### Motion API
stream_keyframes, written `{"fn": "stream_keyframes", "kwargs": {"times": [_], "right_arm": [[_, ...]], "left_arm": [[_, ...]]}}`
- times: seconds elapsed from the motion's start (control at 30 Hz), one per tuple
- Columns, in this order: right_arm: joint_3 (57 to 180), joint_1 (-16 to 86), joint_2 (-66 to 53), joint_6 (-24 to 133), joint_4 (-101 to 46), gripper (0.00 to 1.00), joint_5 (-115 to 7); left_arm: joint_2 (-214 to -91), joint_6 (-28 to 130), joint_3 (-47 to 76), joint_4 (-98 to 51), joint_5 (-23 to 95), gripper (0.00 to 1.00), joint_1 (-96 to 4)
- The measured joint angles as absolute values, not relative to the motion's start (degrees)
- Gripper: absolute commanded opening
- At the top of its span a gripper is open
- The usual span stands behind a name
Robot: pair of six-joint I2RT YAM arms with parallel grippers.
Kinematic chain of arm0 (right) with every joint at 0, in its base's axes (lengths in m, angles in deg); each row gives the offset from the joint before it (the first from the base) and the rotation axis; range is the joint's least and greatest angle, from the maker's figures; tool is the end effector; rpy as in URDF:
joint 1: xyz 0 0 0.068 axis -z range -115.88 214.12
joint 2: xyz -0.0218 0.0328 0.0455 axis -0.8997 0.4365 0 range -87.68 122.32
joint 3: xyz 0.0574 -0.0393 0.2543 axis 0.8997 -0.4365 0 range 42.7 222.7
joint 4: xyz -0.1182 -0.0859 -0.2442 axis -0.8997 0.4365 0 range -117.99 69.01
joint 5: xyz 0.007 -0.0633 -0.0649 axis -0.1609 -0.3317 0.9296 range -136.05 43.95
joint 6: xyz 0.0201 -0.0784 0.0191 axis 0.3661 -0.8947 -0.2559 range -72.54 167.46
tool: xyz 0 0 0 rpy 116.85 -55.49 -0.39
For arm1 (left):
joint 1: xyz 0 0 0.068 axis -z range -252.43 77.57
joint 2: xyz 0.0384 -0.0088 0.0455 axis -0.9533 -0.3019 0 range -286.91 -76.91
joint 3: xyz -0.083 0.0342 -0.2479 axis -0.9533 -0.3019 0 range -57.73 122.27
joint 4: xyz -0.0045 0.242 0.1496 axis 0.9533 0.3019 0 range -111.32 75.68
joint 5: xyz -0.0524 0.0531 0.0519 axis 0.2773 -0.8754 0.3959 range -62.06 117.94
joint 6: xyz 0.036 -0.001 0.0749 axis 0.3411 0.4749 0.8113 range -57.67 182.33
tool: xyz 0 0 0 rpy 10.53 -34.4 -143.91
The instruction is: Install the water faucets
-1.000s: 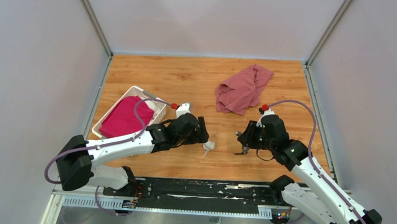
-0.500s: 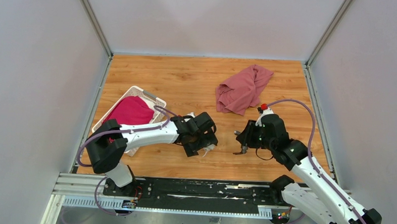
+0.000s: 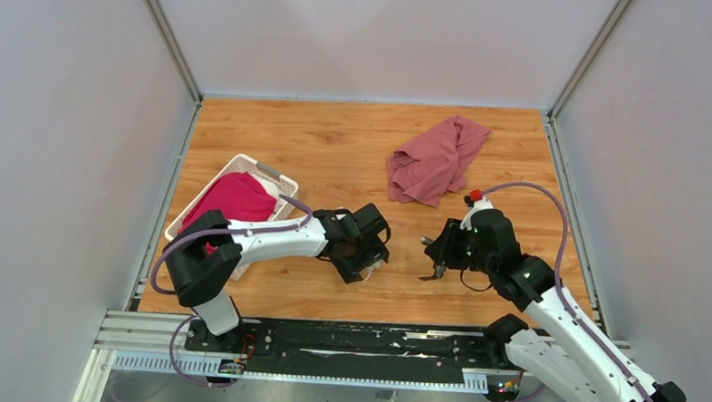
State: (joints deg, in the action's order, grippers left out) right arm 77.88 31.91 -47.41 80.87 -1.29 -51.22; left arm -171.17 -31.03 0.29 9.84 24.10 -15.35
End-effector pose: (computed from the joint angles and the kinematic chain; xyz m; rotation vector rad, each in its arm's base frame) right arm 0.1860 0.1249 0.2367 -0.0326 2.2219 0.7545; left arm 0.1932 -0.2894 0.1212 -0.9305 2.7766 -0.5406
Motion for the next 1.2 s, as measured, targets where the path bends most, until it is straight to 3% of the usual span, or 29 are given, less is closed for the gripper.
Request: {"fn": "stream_keyframes", "kwargs": {"times": [0.17, 0.23, 0.37, 0.63, 0.77, 0.93, 1.2], "right_arm": [[77.86, 31.91, -48.46, 80.87, -1.05, 0.0, -51.52], [77.86, 31.91, -48.94, 80.89, -0.89, 0.0, -51.57], [77.6, 31.91, -50.03, 80.91, -0.74, 0.0, -51.61], [76.7, 31.91, -49.57, 80.95, -0.78, 0.0, -52.07], [76.7, 31.91, -49.26, 80.95, -0.92, 0.0, -52.16], [76.68, 31.91, -48.81, 80.95, -1.13, 0.0, -52.53], [76.48, 31.91, -46.34, 80.95, -2.03, 0.0, -53.99]], "left_arm": [[-172.22, -30.99, 2.73, 11.3, 21.98, 0.58, -15.35], [-172.28, -30.68, 3.5, 11.89, 21.37, 0.57, -15.35], [-172.28, -27.88, 3.76, 12.94, 21.24, 0.63, -15.35], [-172.33, -20.12, 3.1, 15.78, 21.09, 0.61, -15.46], [-171.98, -15.84, 2.84, 17.24, 20.32, 0.76, -15.72], [-170.56, -8.65, 3.06, 19.36, 17.59, 0.87, -15.98], [-169.97, 2.65, 6.76, 19.87, 10.46, 0.82, -15.96]]}}
